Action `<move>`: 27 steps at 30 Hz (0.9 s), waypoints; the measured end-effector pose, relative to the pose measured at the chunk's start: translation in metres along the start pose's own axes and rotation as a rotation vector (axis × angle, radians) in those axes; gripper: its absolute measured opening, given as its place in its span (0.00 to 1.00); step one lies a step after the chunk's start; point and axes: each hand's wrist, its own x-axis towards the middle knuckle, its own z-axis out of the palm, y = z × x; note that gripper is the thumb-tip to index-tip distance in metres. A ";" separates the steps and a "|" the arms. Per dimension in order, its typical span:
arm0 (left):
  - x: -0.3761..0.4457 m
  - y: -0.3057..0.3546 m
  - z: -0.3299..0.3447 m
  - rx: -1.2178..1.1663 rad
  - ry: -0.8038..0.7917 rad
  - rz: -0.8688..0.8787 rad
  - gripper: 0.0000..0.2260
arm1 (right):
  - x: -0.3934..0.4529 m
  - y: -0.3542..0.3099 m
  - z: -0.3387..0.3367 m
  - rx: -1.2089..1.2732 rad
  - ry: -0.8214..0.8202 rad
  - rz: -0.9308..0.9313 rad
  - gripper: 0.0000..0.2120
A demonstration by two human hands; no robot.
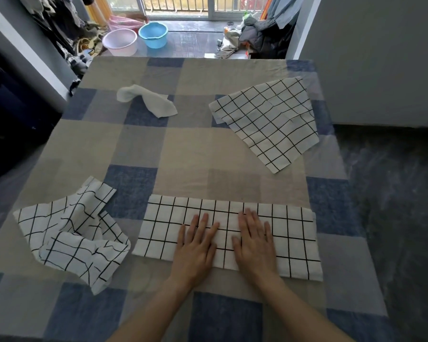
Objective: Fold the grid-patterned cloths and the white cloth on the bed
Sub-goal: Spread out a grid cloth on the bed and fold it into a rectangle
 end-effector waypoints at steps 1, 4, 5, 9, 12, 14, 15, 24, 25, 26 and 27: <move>0.000 0.000 0.000 -0.002 0.001 -0.003 0.25 | -0.002 0.010 -0.002 -0.010 0.005 0.021 0.31; 0.000 0.000 0.000 -0.011 0.011 0.000 0.25 | -0.011 0.037 -0.010 -0.026 0.032 0.110 0.32; 0.001 0.001 0.000 -0.016 0.010 0.006 0.25 | -0.014 0.045 -0.012 -0.033 0.032 0.134 0.32; -0.002 -0.002 0.000 -0.011 0.007 0.029 0.25 | -0.025 0.063 -0.015 -0.051 0.051 0.202 0.32; 0.003 0.018 -0.007 0.000 0.046 -0.022 0.25 | -0.025 0.064 -0.014 -0.059 0.056 0.211 0.32; 0.013 0.054 -0.014 -0.040 0.105 0.033 0.23 | -0.024 0.063 -0.013 -0.060 0.047 0.220 0.32; 0.019 0.077 -0.016 -0.079 0.110 0.103 0.22 | -0.024 0.063 -0.012 -0.069 0.042 0.225 0.33; 0.030 0.104 -0.001 -0.177 -0.079 0.297 0.25 | -0.023 0.071 -0.003 -0.132 0.057 0.196 0.32; 0.030 0.091 0.000 -0.122 -0.063 0.317 0.25 | -0.023 0.068 -0.005 -0.112 0.061 0.203 0.32; 0.029 0.079 0.001 -0.074 -0.047 0.334 0.24 | -0.022 0.066 -0.008 -0.100 0.060 0.203 0.32; 0.028 0.069 0.000 -0.051 -0.047 0.349 0.22 | -0.023 0.064 -0.010 -0.098 0.057 0.201 0.32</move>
